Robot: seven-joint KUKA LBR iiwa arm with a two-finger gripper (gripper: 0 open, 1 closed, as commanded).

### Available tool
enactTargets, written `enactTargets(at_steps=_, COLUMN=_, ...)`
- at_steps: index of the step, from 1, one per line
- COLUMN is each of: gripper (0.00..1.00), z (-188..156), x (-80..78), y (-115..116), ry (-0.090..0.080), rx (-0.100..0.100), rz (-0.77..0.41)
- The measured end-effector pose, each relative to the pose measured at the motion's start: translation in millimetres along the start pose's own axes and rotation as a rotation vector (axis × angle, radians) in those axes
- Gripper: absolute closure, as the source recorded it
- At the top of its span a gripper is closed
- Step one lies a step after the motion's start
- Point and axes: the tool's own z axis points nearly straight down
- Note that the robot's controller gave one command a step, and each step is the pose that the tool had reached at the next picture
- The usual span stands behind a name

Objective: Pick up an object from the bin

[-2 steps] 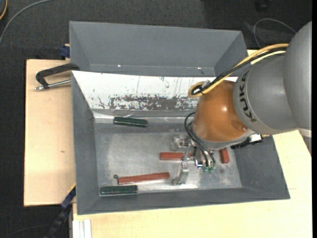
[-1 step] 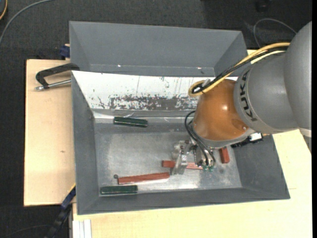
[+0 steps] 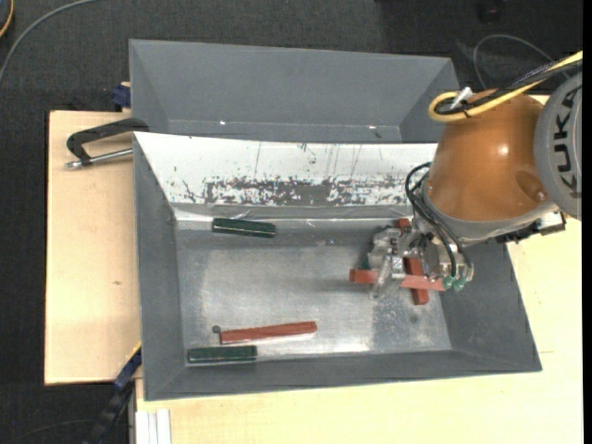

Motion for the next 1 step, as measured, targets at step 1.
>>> enactTargets(at_steps=1, gripper=1.0, z=-178.0, x=1.4, y=1.3, ry=-0.003, rx=-0.001, rz=-0.299)
